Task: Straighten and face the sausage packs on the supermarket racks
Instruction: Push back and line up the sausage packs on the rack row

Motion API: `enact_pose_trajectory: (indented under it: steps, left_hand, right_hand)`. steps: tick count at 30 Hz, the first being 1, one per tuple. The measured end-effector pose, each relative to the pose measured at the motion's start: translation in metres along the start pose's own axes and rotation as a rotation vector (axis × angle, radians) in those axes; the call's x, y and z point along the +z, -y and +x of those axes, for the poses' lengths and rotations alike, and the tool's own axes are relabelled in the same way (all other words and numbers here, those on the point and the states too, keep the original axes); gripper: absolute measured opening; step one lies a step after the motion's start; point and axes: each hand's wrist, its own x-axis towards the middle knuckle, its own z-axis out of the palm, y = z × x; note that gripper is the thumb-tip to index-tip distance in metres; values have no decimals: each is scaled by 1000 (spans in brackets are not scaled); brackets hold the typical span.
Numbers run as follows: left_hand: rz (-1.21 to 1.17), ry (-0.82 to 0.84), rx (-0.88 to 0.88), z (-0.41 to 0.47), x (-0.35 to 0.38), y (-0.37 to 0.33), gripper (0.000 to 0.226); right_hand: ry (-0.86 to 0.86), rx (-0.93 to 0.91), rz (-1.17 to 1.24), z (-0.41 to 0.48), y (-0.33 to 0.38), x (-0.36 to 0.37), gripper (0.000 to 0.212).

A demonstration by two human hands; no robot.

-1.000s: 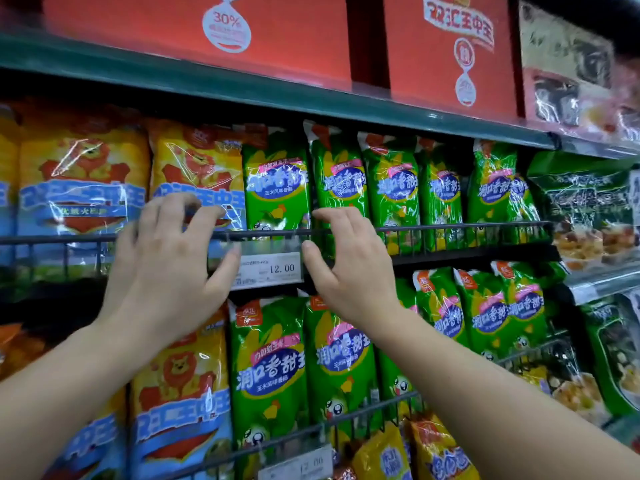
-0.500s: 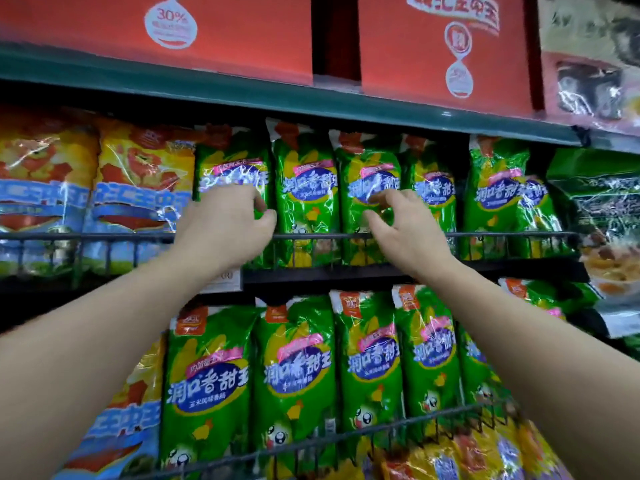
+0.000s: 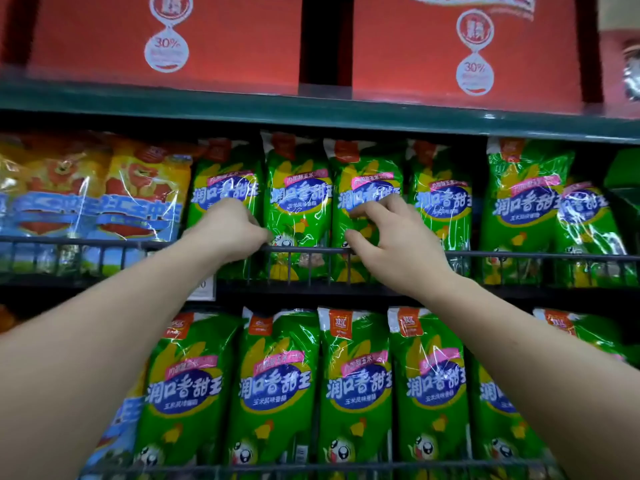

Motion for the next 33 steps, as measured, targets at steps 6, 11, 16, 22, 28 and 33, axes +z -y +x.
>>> enact_pose_trajectory:
  steps: [6, 11, 16, 22, 28, 33]
  left_hand:
    - [58, 38, -7, -2, -1, -9, 45]
    - [-53, 55, -42, 2, -1, -7, 36]
    - [-92, 126, -61, 9, -10, -5, 35]
    - [-105, 167, -50, 11, -16, -2, 40]
    - [-144, 146, -31, 7, -20, 0, 31]
    - [-181, 115, -26, 6, -24, 3, 33]
  right_hand:
    - [-34, 12, -26, 0, 2, 5, 38]
    - [-12, 2, -107, 8, 5, 4, 43]
    - [13, -3, -161, 10, 3, 5, 45]
    - [-2, -18, -179, 8, 0, 6, 45]
    - [6, -21, -206, 7, -1, 6, 45]
    - [13, -16, -240, 10, 0, 7, 45]
